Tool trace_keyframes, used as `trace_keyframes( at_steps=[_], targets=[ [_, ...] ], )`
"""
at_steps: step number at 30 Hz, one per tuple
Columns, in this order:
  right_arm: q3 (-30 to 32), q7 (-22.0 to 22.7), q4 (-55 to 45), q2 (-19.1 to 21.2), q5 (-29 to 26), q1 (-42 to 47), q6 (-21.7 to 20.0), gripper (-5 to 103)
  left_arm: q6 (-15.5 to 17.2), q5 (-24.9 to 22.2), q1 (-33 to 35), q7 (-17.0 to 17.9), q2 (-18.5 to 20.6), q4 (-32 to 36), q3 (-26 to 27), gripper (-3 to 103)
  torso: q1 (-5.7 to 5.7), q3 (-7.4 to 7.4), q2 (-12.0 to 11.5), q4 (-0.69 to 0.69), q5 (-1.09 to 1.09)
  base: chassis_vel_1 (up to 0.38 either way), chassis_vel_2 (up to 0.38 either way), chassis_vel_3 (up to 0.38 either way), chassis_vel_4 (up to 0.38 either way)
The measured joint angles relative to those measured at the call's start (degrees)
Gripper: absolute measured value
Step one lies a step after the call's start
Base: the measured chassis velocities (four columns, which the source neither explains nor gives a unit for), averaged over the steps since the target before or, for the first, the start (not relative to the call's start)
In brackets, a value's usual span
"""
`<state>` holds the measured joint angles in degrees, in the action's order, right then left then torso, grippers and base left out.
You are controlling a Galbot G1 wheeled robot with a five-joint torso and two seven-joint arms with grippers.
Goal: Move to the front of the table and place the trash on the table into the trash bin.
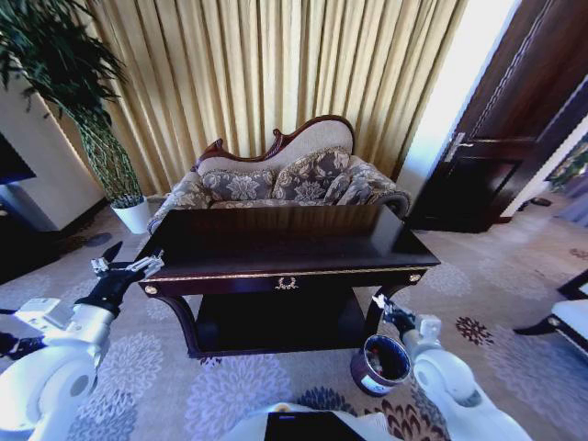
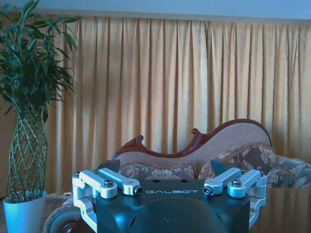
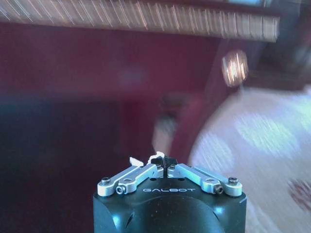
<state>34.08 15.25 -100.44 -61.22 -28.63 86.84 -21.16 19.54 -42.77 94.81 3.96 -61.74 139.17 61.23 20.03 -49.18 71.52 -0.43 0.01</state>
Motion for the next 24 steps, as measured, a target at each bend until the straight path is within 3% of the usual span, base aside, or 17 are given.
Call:
trace_keyframes(
  at_steps=[7,11,18,21,24],
  targets=[
    [-0.1,-1.5,22.4,-2.2,8.4,-9.2,4.4,0,-0.3,0.0,1.1,0.0,-0.9,1.3,0.6,100,0.0,0.0,0.0,0.01,-0.01,0.0,0.0,0.0,0.0],
    [0.5,-1.7,28.2,-3.1,11.1,-11.3,5.5,0,-0.5,0.0,1.5,0.0,-1.3,1.9,0.4,100,0.0,0.0,0.0,0.0,-0.01,0.0,0.0,0.0,0.0],
    [0.6,-2.1,29.9,-4.3,11.2,-11.7,5.6,-1,-0.6,0.3,1.4,0.0,-1.9,2.6,-0.3,100,0.0,0.0,0.0,0.0,-0.02,0.0,0.0,0.0,0.0],
    [0.7,-2.9,29.0,-4.8,11.2,-11.3,5.4,15,-0.5,0.6,1.5,0.0,-2.3,3.1,-0.7,100,0.0,0.0,0.0,0.0,-0.02,0.0,0.0,0.0,0.0],
    [0.7,-3.1,28.4,-5.0,11.3,-11.1,5.4,20,-0.4,0.9,1.5,0.0,-2.5,3.2,-1.0,100,0.0,0.0,0.0,0.0,-0.02,0.0,0.0,0.0,0.0]
  ],
)
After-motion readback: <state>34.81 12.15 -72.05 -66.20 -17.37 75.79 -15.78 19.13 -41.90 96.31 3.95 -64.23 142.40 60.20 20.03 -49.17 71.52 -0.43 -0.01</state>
